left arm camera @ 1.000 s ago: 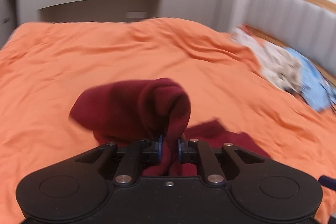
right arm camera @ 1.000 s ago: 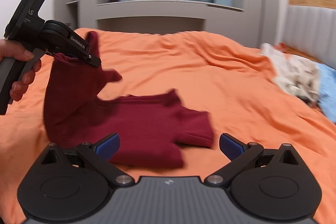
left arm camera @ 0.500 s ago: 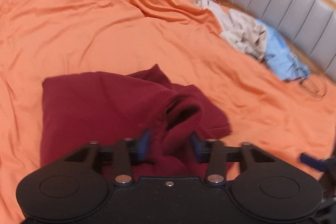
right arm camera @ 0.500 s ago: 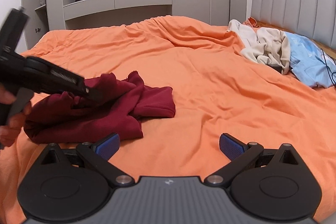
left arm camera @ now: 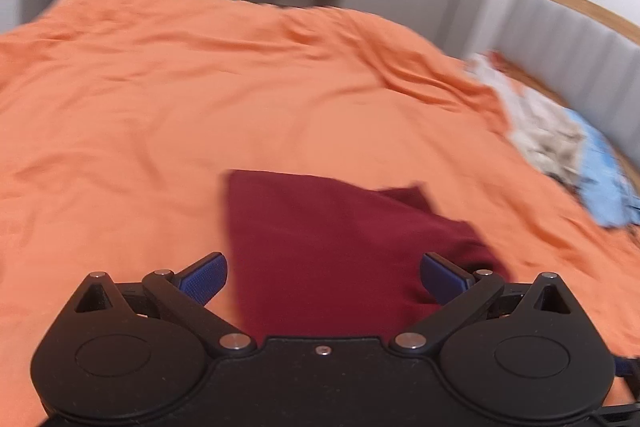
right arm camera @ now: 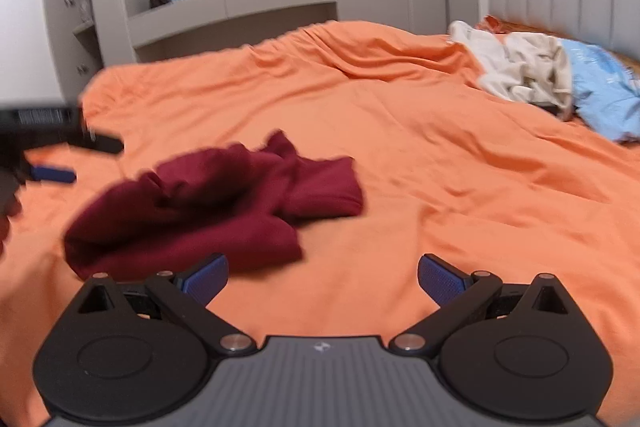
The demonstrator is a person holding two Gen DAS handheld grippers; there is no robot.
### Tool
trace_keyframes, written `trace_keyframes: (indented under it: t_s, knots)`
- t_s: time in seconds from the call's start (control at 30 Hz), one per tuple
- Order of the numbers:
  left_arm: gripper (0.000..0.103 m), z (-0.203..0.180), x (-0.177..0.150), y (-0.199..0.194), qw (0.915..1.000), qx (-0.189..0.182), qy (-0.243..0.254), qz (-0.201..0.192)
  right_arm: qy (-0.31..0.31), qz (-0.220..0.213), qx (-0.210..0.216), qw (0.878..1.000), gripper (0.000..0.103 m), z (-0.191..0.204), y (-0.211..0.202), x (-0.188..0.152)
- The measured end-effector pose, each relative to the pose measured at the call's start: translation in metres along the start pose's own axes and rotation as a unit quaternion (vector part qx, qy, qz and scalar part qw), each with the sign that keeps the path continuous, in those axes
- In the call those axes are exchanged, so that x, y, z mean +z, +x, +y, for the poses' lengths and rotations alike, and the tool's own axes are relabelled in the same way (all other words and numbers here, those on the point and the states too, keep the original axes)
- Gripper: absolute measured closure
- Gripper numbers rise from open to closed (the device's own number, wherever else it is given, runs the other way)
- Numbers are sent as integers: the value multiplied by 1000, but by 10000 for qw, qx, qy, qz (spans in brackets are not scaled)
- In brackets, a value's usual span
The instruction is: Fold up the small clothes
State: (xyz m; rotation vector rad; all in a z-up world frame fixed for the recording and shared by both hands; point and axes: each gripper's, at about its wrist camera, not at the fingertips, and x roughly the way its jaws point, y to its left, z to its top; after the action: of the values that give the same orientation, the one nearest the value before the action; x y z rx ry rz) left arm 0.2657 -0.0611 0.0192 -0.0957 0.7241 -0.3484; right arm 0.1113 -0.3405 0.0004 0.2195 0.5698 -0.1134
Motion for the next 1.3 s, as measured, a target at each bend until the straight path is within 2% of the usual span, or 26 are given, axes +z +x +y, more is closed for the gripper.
trace_keyframes:
  t_s: [0.1, 0.17, 0.3, 0.43, 0.57, 0.6, 0.67, 0.73, 0.8, 0.93, 1.03, 1.1, 1.2, 1.3]
  knots:
    - [1, 19, -6, 4, 9987, 506, -68, -26, 154, 13, 359, 9992, 0, 4, 8, 9]
    - [1, 29, -10, 7, 9979, 640, -56, 35, 86, -29, 461, 9989, 0, 11, 14, 17]
    - [1, 48, -24, 16, 9983, 468, -254, 222, 147, -119, 743, 9971, 0, 20, 31, 35]
    - [0, 61, -39, 23, 9967, 248, -696, 323, 614, -59, 1138, 9916, 0, 20, 54, 53]
    - [0, 61, -48, 24, 9975, 225, -635, 214, 1134, -17, 1516, 9819, 1, 16, 79, 65]
    - [0, 60, -49, 25, 9978, 233, -592, 208, 1297, 38, 1565, 9791, 5, 15, 86, 67]
    - [0, 58, -50, 27, 9982, 226, -491, 246, 1505, 137, 1556, 9762, 20, 15, 98, 65]
    - [0, 57, -53, 30, 9985, 198, -403, 306, 1593, 212, 1400, 9770, 27, 17, 106, 61]
    - [0, 57, -53, 31, 9986, 174, -362, 341, 1616, 208, 1261, 9786, 42, 20, 112, 57]
    - [0, 57, -53, 32, 9986, 152, -336, 374, 1666, 165, 1014, 9807, 81, 24, 121, 50]
    - [0, 56, -48, 35, 9980, 24, -375, 517, 1437, 8, 883, 9857, 89, 29, 121, 50]
    - [1, 54, -44, 39, 9967, -140, -408, 689, 1168, -142, 818, 9897, 90, 31, 118, 57]
    - [4, 44, -37, 45, 9946, -323, -478, 868, 1057, -355, 911, 9896, 91, 23, 111, 73]
    - [6, 29, -31, 49, 9908, -717, -621, 965, 975, -677, 823, 9895, 91, 10, 93, 83]
